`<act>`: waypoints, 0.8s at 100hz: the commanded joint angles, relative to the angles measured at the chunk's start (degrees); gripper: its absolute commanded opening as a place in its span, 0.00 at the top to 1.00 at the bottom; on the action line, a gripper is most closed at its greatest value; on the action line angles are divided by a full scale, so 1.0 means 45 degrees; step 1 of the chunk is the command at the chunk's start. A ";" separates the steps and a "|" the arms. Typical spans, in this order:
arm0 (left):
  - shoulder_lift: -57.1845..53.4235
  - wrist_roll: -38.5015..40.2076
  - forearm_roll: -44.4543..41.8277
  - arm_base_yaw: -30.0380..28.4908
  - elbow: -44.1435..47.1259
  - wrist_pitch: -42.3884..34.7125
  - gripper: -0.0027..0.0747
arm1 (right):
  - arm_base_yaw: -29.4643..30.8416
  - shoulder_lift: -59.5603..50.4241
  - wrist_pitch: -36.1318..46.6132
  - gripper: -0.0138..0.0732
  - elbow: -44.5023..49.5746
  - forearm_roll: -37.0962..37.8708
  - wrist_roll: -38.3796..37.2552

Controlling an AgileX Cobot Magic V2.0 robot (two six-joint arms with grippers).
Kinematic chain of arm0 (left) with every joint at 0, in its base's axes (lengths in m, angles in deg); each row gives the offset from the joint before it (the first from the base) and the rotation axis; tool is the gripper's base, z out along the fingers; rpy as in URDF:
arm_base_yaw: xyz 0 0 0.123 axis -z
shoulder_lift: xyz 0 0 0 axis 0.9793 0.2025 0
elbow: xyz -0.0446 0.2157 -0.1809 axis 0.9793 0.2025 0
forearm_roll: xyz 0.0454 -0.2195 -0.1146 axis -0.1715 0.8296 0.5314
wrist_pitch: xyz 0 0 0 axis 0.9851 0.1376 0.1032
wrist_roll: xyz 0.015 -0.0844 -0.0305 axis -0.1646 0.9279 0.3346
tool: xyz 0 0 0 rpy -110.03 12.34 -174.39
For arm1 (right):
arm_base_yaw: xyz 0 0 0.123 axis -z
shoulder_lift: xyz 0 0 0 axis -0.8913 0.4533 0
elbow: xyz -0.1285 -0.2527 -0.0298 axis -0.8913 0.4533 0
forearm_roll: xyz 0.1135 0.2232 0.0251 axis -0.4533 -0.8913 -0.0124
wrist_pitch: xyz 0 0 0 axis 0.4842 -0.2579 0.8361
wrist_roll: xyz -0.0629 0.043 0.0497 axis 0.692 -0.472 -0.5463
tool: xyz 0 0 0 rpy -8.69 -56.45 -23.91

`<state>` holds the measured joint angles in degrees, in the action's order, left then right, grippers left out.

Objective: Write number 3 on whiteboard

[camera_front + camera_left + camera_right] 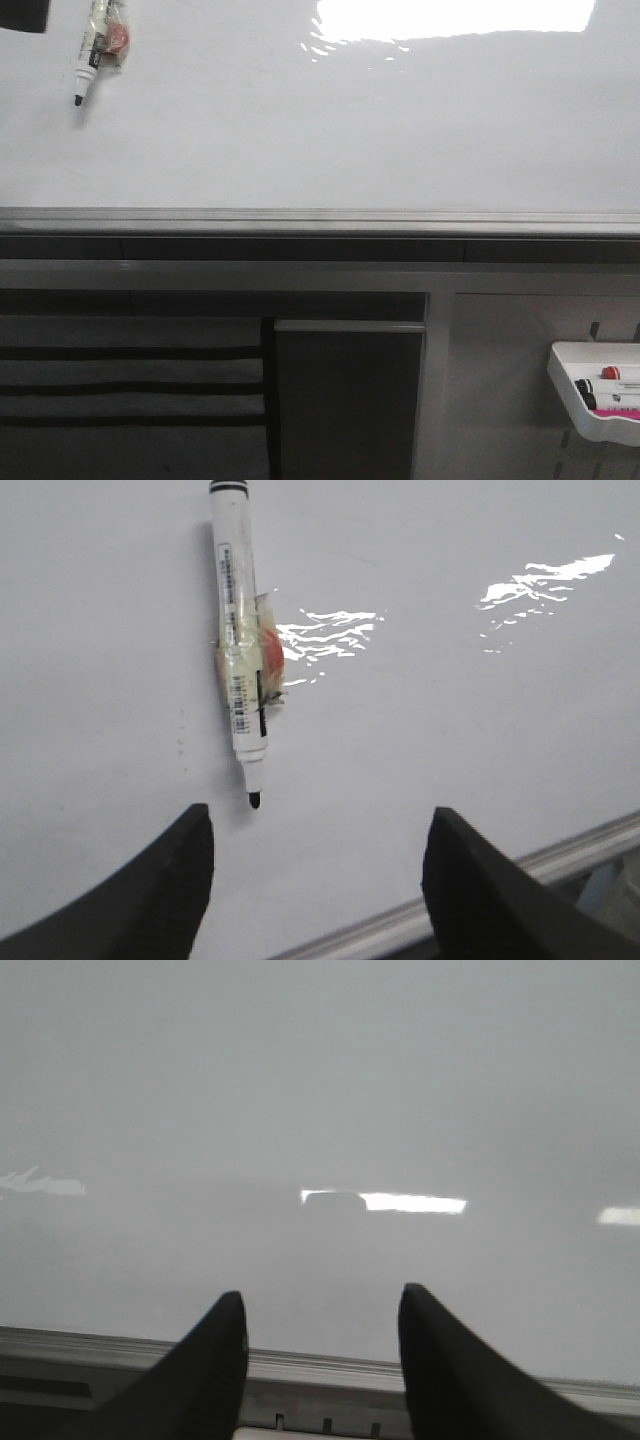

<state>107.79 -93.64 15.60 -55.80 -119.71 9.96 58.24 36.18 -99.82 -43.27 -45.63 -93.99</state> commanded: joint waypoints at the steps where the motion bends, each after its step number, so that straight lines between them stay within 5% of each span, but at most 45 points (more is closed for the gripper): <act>1: 0.0821 -0.0028 0.0140 0.0111 -0.0428 -0.2294 0.42 | 0.0085 0.0182 0.1073 0.48 -0.0446 0.0179 0.0124; 80: 0.4870 -0.0028 0.0038 -0.0853 -0.3253 -0.2522 0.42 | 0.0085 0.0182 0.0976 0.48 -0.0446 0.0179 0.0124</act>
<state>130.80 -93.64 16.82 -59.68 -132.12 2.74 58.24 36.18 -99.82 -43.27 -45.63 -93.99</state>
